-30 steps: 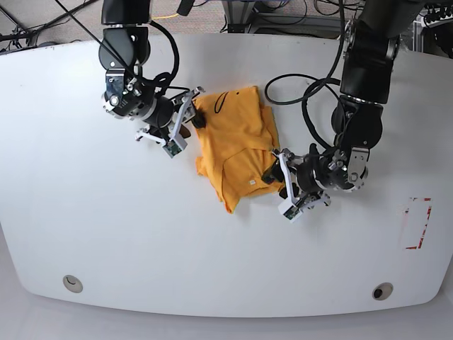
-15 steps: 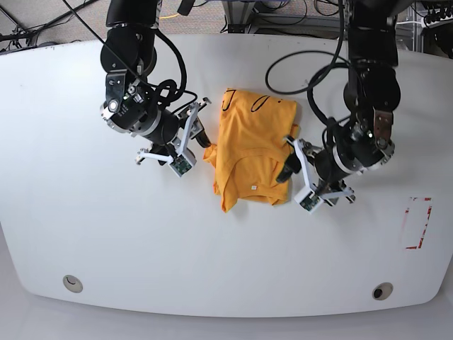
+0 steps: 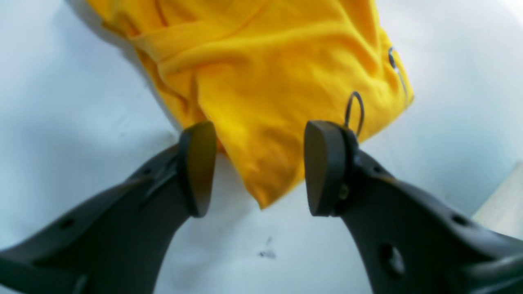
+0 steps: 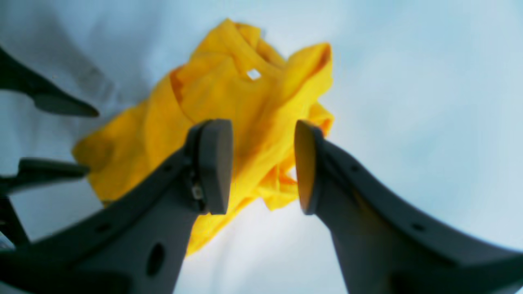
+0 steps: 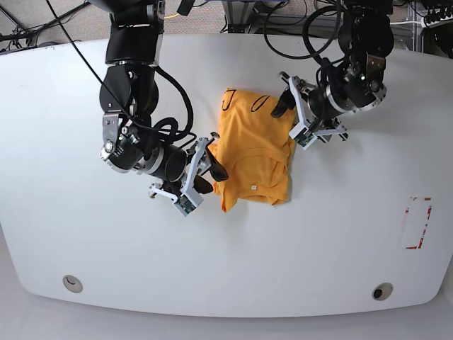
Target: Fold the T-shirt properly
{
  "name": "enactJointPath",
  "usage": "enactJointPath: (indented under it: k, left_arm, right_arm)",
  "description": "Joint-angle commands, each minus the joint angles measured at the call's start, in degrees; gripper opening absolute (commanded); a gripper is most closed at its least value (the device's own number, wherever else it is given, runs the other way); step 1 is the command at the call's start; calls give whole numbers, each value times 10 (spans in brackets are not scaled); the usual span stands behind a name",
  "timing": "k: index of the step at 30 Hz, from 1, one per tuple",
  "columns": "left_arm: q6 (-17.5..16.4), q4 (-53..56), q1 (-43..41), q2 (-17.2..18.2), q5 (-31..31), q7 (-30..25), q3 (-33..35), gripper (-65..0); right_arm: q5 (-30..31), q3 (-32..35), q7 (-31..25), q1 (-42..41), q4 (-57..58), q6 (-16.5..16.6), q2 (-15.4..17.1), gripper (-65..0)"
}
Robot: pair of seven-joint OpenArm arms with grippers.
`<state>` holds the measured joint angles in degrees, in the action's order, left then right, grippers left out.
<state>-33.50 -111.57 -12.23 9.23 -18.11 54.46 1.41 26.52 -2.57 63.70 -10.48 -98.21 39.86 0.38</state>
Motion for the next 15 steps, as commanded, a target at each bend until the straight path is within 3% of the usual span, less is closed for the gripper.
enactJointPath:
  k: [1, 6, 10, 15]
  left_arm:
    - [0, -13, -11, 1, -5, -8, -8, -338]
    - [0, -12, -21, 1, -5, -9, -8, -338]
    - [0, 15, -16, -14, -2, -18, -8, -338]
    - [0, 79, 3, -17, -1, -27, -8, -338]
  right_arm:
    - [26, 4, -11, -27, 35, 1, -15, -412]
    - [28, 40, -15, -41, 100, 1, -17, -412]
    - [9, 84, -94, -43, 166, 1, -11, -412]
    - [-47, 87, -165, -78, 265, 1, 5, -412]
